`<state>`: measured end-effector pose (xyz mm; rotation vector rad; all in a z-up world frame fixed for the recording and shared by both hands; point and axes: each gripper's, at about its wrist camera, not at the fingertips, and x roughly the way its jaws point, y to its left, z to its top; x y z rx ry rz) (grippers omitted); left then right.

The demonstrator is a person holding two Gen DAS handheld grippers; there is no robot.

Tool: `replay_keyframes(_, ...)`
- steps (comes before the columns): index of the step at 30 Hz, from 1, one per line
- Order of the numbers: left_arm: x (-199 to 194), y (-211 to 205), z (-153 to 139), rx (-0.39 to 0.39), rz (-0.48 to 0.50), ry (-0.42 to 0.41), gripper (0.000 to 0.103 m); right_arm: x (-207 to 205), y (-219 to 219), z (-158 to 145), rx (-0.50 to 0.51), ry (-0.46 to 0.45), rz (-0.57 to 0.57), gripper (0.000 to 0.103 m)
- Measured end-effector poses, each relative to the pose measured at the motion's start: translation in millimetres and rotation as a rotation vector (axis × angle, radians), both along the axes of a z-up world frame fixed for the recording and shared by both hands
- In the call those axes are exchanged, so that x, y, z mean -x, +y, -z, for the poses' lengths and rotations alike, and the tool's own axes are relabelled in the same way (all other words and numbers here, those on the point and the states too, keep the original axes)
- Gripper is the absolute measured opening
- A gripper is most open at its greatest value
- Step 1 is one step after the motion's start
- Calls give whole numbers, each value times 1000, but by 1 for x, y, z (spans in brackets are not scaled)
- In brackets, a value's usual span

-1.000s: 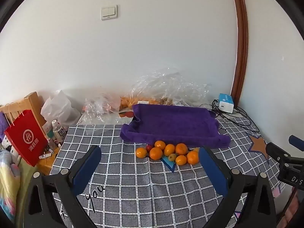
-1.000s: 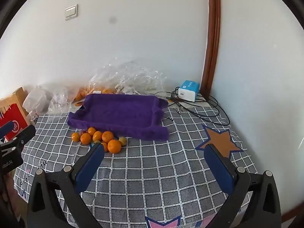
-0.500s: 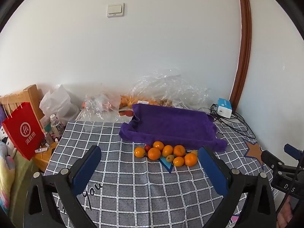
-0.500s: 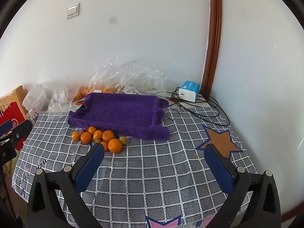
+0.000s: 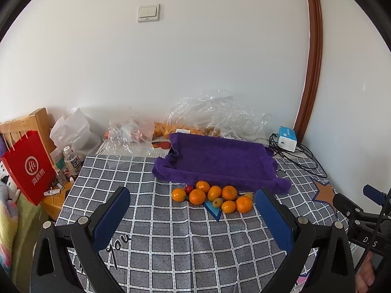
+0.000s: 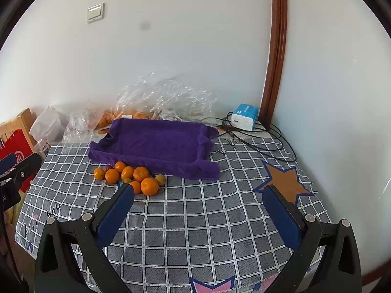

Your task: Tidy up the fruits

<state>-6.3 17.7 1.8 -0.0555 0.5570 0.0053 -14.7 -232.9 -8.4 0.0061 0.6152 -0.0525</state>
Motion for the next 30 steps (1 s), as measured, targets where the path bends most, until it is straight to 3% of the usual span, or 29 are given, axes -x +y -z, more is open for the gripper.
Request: replay_keyframes(30,0,5,-2,14,-6,1,103,2,1,-2,-5,-1,1,103)
